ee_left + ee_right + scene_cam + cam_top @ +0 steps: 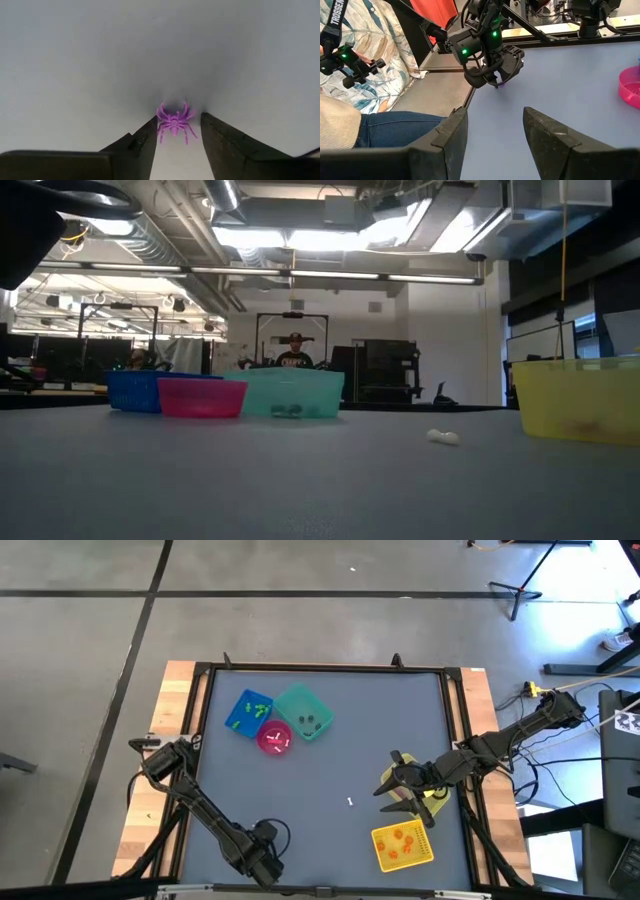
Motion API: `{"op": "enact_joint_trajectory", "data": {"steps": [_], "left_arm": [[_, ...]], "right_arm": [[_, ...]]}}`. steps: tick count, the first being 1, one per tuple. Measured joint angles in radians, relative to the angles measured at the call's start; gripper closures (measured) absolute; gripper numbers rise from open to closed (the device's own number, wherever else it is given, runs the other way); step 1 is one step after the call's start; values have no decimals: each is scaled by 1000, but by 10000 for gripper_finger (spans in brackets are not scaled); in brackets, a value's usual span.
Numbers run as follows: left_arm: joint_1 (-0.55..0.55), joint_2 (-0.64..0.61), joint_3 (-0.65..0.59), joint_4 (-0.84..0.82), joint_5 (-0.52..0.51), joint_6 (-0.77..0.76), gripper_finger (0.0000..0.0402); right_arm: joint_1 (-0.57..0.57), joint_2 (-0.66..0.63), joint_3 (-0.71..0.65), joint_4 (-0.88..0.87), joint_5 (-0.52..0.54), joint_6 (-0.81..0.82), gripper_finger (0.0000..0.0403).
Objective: Sort Halloween decoration
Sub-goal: Put the purple spider toy into the yellow bin
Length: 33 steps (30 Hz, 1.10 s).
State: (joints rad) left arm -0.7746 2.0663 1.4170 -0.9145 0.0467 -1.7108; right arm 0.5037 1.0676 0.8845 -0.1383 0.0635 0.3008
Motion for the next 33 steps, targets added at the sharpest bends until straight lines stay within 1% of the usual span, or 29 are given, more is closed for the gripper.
{"op": "enact_joint_trajectory", "data": {"steps": [7,18,33], "left_arm": [[0,1,-1,18,-2,42,286],[0,2,-2,35,-2,46,317],[0,-3,-2,40,-2,47,321]], "right_arm": [[0,0,0,0,0,0,214],[0,0,0,0,0,0,214],[0,0,0,0,0,0,214]]}}
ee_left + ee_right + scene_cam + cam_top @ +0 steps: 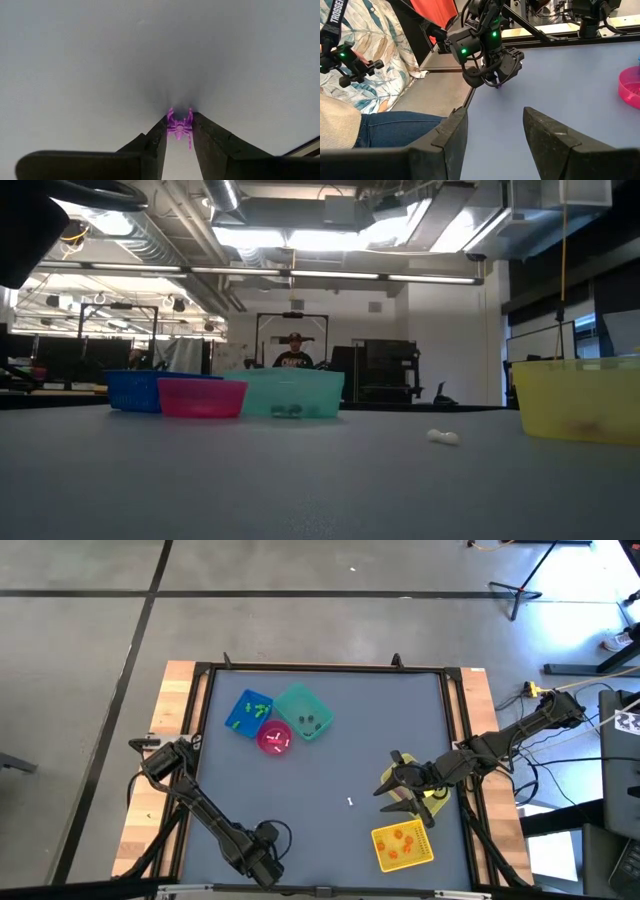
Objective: Sort Halloween decoration
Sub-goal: Put the purple spider toy into the yellow bin
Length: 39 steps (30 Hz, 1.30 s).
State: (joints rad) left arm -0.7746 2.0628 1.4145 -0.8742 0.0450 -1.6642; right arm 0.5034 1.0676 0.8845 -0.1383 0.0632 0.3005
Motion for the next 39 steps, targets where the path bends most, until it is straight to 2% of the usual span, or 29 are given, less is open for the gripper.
{"op": "enact_joint_trajectory", "data": {"steps": [39], "left_arm": [[4,-16,0,-5,-10,0,322]], "right_arm": [[0,0,0,0,0,0,214]]}}
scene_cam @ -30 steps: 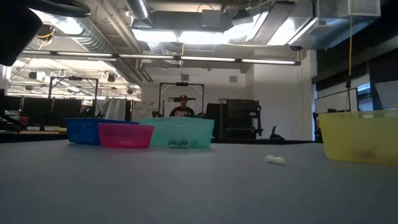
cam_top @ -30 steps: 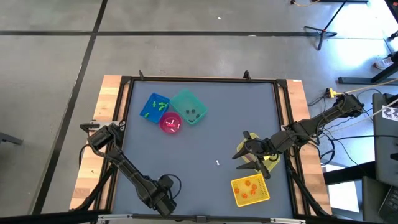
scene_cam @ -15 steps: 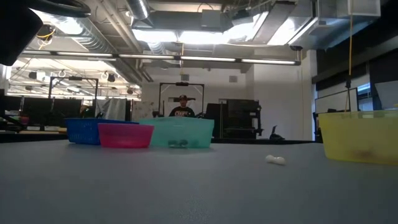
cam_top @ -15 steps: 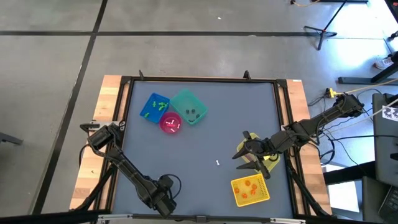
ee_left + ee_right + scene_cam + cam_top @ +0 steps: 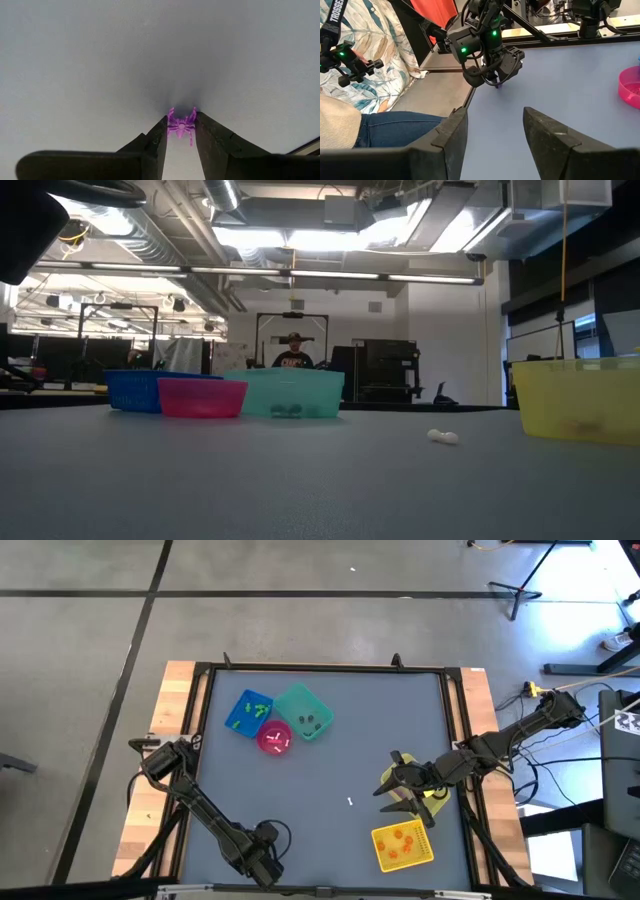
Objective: Sort Halloween decoration
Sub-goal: Put the purple spider toy into the yellow bin
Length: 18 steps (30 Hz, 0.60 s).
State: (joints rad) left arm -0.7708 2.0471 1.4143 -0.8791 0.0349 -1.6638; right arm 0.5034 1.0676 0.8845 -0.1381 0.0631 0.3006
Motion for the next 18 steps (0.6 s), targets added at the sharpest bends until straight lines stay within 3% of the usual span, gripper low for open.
{"op": "enact_joint_trajectory", "data": {"steps": [18], "left_arm": [[0,-1,0,14,-16,0,322]], "right_arm": [[0,0,0,0,0,0,214]]}}
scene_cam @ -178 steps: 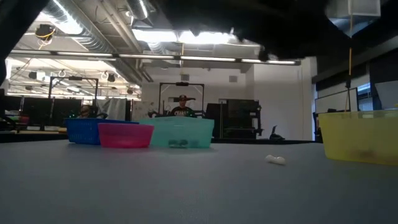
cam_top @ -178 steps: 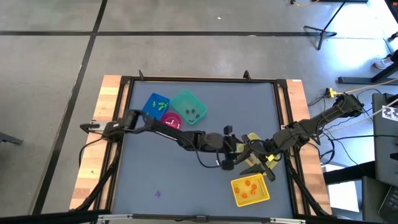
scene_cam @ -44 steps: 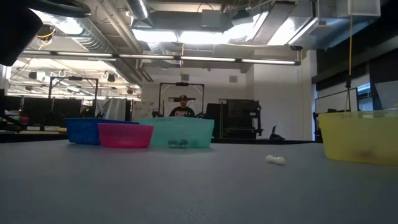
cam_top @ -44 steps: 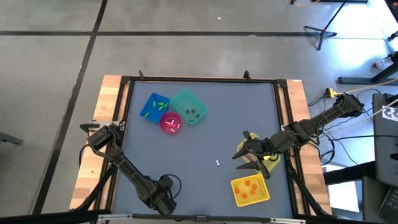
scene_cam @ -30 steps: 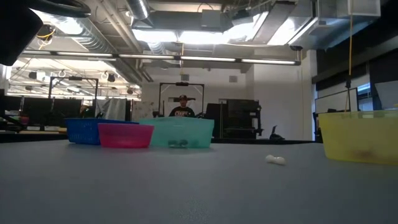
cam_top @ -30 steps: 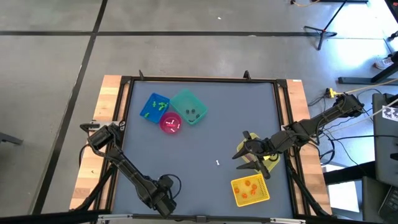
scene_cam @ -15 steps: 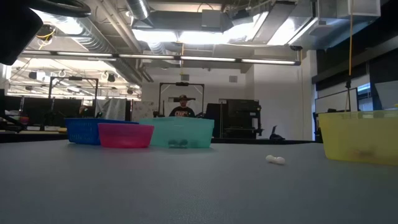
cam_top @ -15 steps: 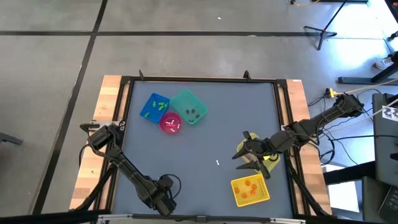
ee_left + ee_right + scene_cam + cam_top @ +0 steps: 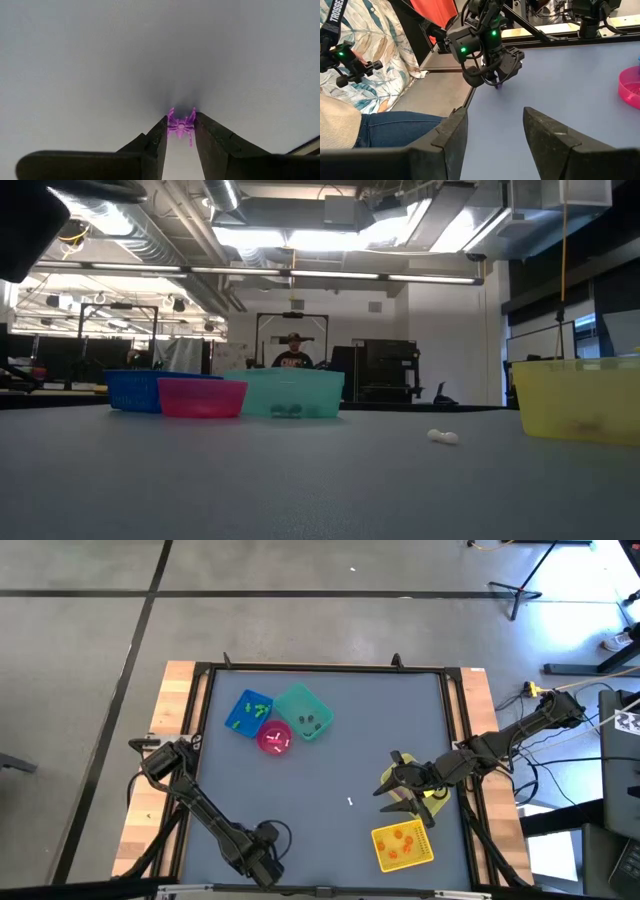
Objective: Sort Halloween decoration
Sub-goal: Put the purple spider toy into the yellow bin
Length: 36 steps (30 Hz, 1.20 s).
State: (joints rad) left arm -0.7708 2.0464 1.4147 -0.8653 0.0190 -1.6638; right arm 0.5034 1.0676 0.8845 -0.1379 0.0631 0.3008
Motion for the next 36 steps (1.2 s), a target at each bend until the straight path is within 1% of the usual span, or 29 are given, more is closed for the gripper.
{"op": "enact_joint_trajectory", "data": {"steps": [3,11,19,27,36], "left_arm": [[2,0,0,28,-19,20,322],[19,0,0,32,-19,59,322],[80,0,0,51,-35,171,322],[202,-1,0,112,-48,400,322],[370,-1,0,286,-61,688,322]], "right_arm": [[0,0,0,0,0,0,214],[0,0,0,1,0,0,214],[0,0,0,1,0,0,214],[0,0,0,0,0,0,214],[0,0,0,0,0,0,214]]}}
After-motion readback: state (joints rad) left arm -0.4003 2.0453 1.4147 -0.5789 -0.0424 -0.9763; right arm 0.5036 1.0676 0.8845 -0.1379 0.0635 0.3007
